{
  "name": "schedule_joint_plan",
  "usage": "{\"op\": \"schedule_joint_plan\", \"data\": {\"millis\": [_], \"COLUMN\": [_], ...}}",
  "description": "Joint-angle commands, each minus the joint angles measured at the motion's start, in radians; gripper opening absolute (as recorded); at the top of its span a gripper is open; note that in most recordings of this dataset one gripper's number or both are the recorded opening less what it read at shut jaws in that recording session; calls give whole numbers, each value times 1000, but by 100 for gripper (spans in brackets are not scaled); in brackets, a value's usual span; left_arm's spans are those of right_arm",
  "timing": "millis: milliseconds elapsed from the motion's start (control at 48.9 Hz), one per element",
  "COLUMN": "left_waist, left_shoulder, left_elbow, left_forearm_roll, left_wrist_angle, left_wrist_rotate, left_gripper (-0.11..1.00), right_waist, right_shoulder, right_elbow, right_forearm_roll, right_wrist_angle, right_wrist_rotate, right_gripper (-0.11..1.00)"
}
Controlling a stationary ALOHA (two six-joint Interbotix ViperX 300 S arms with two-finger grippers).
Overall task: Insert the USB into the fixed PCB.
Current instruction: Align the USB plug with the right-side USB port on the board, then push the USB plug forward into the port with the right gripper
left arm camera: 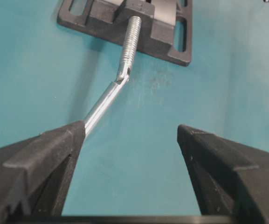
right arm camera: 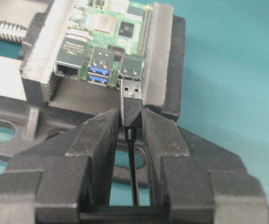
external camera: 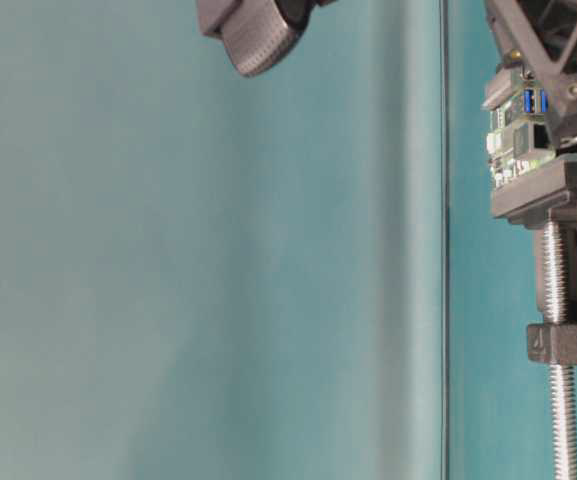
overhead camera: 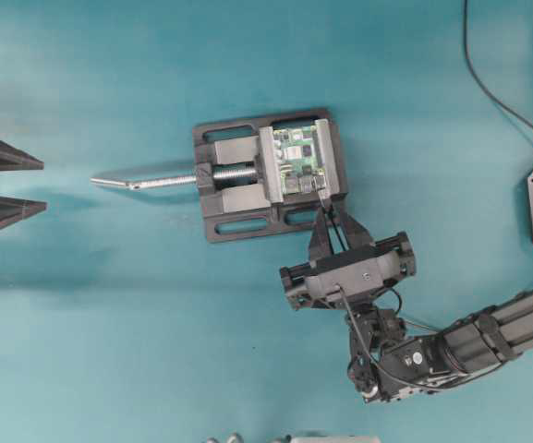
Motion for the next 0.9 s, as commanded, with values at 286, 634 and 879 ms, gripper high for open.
{"op": "schedule_joint_plan", "data": {"millis": [286,634,879], "left_waist": [2,2,2], "left_shoulder": [14,14,14], "left_elbow": [-12,-12,-14], "left_forearm_roll": [3,3,3], "left_wrist_angle": [-8,-8,-8], "left_wrist_rotate": [-14,-14,-14], "left_gripper": [95,95,95], "right_waist": [-5,-21,-32], "right_shoulder": [-9,-5,2], "right_elbow": [-18,-34,-52], "right_forearm_roll": [-9,-9,-9], "right_wrist_angle": [-3,-9,-8], "right_wrist_rotate": [-2,-2,-3], "right_gripper": [21,21,21]}}
